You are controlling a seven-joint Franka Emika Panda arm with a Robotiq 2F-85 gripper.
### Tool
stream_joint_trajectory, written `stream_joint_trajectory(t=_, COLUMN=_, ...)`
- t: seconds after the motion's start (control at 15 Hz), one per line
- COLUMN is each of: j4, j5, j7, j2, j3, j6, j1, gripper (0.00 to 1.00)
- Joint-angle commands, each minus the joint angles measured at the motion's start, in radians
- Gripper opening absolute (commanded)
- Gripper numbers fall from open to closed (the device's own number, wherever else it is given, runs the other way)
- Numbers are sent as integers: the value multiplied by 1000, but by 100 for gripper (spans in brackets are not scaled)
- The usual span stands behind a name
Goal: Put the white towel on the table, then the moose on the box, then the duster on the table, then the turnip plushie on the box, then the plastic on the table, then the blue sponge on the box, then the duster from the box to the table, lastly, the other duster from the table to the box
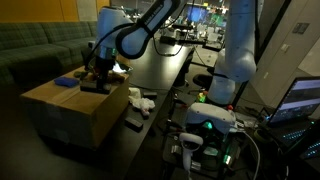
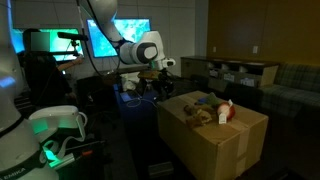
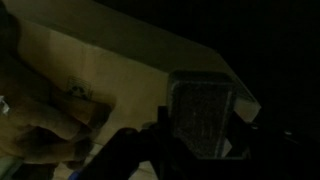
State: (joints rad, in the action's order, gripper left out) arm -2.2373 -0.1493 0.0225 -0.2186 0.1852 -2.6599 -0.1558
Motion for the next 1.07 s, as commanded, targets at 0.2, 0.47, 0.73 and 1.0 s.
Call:
stream_joint_trajectory(t=0.2, j4=122, j5=-242, j7=-257, j2=-142, j3=-129, j6=-81, j1=-142, gripper=31)
stream_joint_trajectory(t=0.47, j4=170, j5=-314, j7=-353, j2=-189, j3=-193, j6=-88, j1=-209, gripper=31)
stream_joint_trajectory(t=0.73, j4=210, j5=-377, j7=-439, j2=-223, j3=-255, j6=-92, j1=-262, gripper=31)
stream_joint_trajectory(t=1.0, j4=245, j5=-417, j7=-504, j2=-250, j3=-303, j6=-83, j1=-296, gripper=82)
